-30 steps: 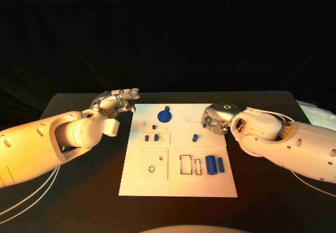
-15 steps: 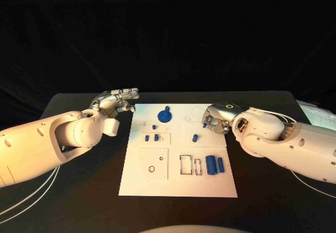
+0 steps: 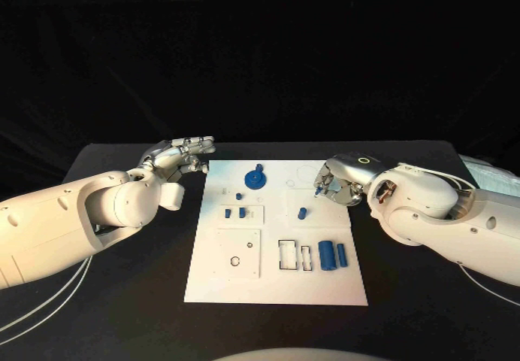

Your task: Assemble the parts on the task board

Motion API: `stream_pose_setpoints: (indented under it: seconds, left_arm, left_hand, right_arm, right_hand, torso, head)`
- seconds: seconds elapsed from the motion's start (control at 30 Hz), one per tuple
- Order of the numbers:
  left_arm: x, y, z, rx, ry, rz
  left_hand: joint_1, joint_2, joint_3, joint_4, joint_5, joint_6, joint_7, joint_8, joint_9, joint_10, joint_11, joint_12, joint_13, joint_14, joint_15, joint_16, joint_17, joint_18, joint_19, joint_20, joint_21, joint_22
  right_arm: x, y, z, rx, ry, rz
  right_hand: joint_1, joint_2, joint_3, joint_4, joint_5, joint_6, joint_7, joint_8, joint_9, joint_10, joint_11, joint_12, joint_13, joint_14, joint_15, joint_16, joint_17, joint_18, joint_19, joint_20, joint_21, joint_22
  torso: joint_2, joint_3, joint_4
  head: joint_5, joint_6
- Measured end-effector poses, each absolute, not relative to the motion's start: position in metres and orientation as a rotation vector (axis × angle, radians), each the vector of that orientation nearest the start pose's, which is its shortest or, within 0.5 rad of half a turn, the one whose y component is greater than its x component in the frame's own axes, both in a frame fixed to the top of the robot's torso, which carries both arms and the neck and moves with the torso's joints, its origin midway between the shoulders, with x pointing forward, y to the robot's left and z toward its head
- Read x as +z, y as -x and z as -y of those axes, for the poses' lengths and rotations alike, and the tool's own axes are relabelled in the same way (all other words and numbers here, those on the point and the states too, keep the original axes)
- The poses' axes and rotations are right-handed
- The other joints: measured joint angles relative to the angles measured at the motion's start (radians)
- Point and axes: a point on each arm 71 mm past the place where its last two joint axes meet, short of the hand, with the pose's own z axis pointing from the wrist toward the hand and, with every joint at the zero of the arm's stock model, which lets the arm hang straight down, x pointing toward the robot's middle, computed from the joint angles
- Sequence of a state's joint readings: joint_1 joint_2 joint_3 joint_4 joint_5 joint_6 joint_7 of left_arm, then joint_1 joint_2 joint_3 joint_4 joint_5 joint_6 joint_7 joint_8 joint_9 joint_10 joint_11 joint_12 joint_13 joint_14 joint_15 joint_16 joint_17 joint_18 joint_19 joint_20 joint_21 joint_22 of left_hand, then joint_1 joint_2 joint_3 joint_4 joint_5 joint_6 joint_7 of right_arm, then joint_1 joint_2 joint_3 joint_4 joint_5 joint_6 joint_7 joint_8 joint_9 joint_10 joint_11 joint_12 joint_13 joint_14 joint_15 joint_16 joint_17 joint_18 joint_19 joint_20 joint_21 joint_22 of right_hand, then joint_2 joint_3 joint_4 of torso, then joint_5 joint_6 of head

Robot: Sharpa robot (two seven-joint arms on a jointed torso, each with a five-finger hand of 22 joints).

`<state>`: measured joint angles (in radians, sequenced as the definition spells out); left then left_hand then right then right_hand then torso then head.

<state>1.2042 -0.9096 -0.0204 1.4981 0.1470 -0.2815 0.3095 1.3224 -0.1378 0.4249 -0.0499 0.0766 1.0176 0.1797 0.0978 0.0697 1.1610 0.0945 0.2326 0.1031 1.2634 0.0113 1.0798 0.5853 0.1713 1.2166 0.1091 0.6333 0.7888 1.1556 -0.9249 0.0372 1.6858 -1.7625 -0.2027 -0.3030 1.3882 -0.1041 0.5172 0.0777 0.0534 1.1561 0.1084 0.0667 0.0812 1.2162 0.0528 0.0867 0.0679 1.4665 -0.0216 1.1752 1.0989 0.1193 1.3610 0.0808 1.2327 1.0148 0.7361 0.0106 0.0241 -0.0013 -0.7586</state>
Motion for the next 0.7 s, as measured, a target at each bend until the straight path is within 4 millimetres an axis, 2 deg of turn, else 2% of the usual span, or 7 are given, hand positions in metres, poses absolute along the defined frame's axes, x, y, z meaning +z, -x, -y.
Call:
stream_pose_setpoints:
  seconds: [0.27, 0.53, 0.6, 0.7]
  left_arm:
    - [-0.179, -0.497, -0.252, -1.487, 1.346, -1.390]
    - [-0.180, -0.497, -0.250, -1.487, 1.346, -1.394]
    - [-0.180, -0.497, -0.250, -1.488, 1.346, -1.395]
    - [-0.180, -0.497, -0.249, -1.488, 1.346, -1.398]
  left_hand:
    - [0.000, 0.000, 0.000, 0.000, 0.000, 0.000, 0.000, 0.000, 0.000, -0.003, 0.003, 0.000, 0.000, 0.000, 0.000, 0.000, 0.000, 0.000, 0.000, 0.000, 0.000, 0.000]
    - [0.004, 0.004, -0.003, -0.003, 0.000, -0.003, -0.003, 0.000, 0.000, -0.003, 0.003, 0.000, 0.000, -0.007, 0.000, 0.000, -0.007, 0.000, 0.000, 0.000, 0.000, 0.000]
    - [0.004, 0.004, -0.003, -0.003, 0.000, -0.003, -0.003, 0.000, 0.000, -0.003, 0.003, 0.000, 0.000, -0.007, 0.000, 0.000, -0.007, 0.000, 0.000, 0.000, 0.000, 0.000]
    - [0.004, 0.004, -0.003, -0.003, 0.000, -0.003, -0.003, 0.000, 0.000, -0.003, 0.003, 0.004, 0.000, -0.007, 0.000, 0.000, -0.008, 0.000, 0.000, 0.000, 0.000, -0.001]
  right_arm:
    - [-0.156, -0.446, 0.180, 0.472, 0.339, -1.615]
    - [-0.153, -0.436, 0.143, 0.570, 0.372, -1.604]
    - [-0.153, -0.434, 0.134, 0.591, 0.381, -1.603]
    - [-0.156, -0.431, 0.120, 0.623, 0.396, -1.607]
  right_hand:
    - [0.000, 0.000, 0.000, 0.000, 0.000, 0.004, 0.004, -0.003, 0.000, 0.000, 0.000, 0.000, 0.000, 0.000, 0.000, 0.000, 0.003, 0.000, 0.004, 0.004, 0.003, 0.004]
    - [0.000, 0.000, 0.000, 0.000, -0.002, 0.004, 0.004, 0.001, -0.002, 0.004, 0.004, 0.000, 0.000, 0.000, 0.000, 0.004, 0.005, 0.000, 0.003, 0.004, 0.003, 0.006]
    - [0.000, 0.000, 0.000, 0.000, -0.002, 0.004, 0.004, 0.001, -0.002, 0.003, 0.004, 0.000, 0.000, 0.000, 0.000, 0.004, 0.007, 0.000, 0.003, 0.004, 0.003, 0.007]
    - [0.000, 0.000, 0.000, 0.000, -0.002, 0.004, 0.004, 0.001, -0.002, 0.003, 0.004, 0.000, 0.000, 0.000, 0.000, 0.010, 0.010, 0.000, 0.003, 0.004, 0.007, 0.009]
  torso:
    - [-0.001, 0.0000, -0.0001]
    - [-0.001, -0.0011, 0.0005]
    - [-0.001, -0.0015, 0.0005]
    - [-0.001, -0.0019, 0.0008]
  head:
    - [0.003, -0.001]
    - [0.011, -0.001]
    - [0.017, -0.002]
    - [0.031, 0.005]
